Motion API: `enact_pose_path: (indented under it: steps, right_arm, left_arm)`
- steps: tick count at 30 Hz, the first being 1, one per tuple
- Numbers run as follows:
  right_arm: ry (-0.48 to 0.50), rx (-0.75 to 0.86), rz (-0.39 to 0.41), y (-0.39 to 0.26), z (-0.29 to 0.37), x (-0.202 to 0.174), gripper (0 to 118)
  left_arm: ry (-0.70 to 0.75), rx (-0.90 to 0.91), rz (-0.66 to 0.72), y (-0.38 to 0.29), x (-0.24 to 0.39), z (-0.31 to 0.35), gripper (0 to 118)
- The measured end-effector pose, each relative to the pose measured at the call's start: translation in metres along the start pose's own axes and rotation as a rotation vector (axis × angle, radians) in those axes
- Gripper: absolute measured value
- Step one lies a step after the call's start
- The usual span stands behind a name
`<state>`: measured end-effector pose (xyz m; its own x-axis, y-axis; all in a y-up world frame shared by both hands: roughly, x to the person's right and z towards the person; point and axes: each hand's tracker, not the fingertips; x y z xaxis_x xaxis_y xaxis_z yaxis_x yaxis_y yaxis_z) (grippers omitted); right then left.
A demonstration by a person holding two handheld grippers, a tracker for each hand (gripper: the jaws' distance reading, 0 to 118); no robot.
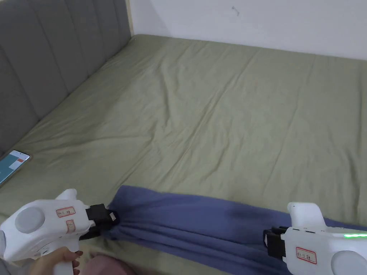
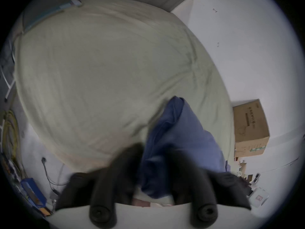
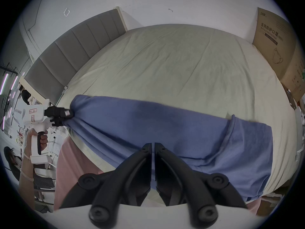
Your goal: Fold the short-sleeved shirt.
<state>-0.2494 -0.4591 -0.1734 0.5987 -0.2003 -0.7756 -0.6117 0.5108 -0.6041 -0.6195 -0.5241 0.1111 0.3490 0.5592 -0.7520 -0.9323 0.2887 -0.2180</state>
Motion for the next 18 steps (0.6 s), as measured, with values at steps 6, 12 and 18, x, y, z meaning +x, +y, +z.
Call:
enact_pose_path:
  steps: [6,12,18]
  right_arm:
    - [-0.032,-0.009,-0.029,-0.008,0.003,0.016,4]
    - [-0.059,0.012,-0.118,-0.015,0.018,0.048,4]
    - [-0.075,0.064,-0.232,-0.02,0.036,0.074,4]
  left_arm:
    - [-0.005,0.02,-0.105,-0.001,0.042,0.026,11]
    - [-0.089,0.111,-0.294,-0.002,0.122,0.063,11]
    - [-0.205,0.093,-0.605,-0.045,0.217,0.062,11]
